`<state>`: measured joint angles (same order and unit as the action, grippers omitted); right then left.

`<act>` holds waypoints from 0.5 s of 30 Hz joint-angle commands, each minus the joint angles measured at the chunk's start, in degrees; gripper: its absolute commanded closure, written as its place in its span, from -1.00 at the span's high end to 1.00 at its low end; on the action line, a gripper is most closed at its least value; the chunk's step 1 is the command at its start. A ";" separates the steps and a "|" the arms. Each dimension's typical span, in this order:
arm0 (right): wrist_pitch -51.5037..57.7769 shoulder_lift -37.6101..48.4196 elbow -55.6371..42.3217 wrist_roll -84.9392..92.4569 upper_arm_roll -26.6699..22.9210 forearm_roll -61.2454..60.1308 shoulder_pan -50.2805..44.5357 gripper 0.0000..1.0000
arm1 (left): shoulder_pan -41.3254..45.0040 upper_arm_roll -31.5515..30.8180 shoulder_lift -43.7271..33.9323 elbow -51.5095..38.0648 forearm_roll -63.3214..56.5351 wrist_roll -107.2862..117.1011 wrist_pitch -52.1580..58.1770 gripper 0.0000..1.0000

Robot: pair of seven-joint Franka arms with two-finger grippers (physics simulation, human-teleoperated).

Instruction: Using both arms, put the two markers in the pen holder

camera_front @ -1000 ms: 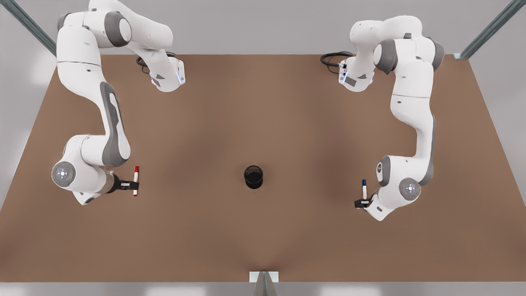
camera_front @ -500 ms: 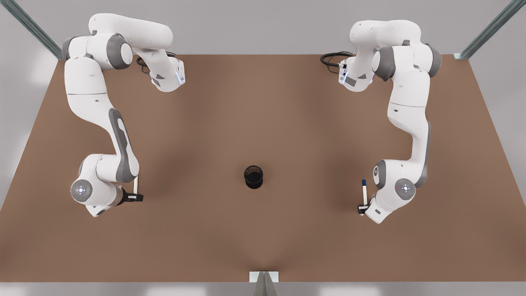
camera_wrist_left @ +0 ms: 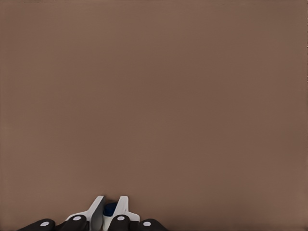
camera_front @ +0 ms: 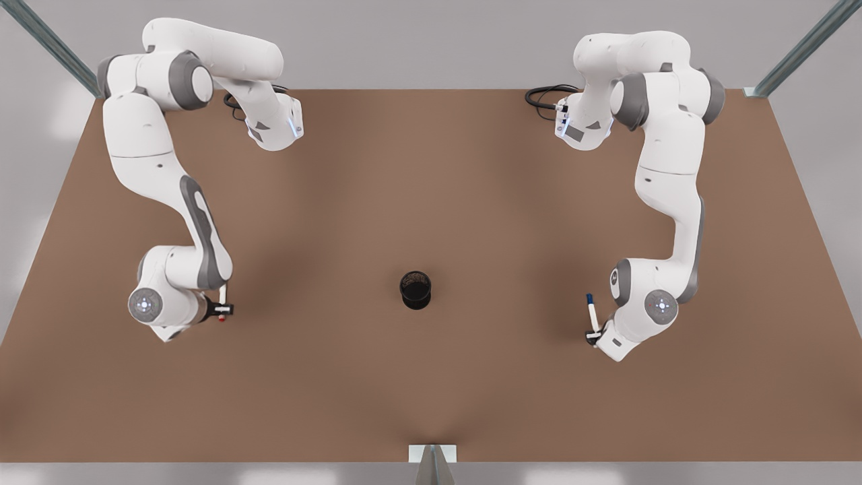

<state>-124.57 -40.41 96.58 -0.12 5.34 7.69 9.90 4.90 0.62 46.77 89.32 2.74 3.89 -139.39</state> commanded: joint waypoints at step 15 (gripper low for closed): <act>-2.61 -0.11 1.33 2.58 0.20 0.22 0.04 -0.33 | 6.97 -0.01 -14.07 -7.58 0.07 8.24 34.00 -0.57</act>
<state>-127.01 -40.60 97.94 1.28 5.52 7.90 9.97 11.62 0.63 33.00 82.56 2.17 7.44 -116.95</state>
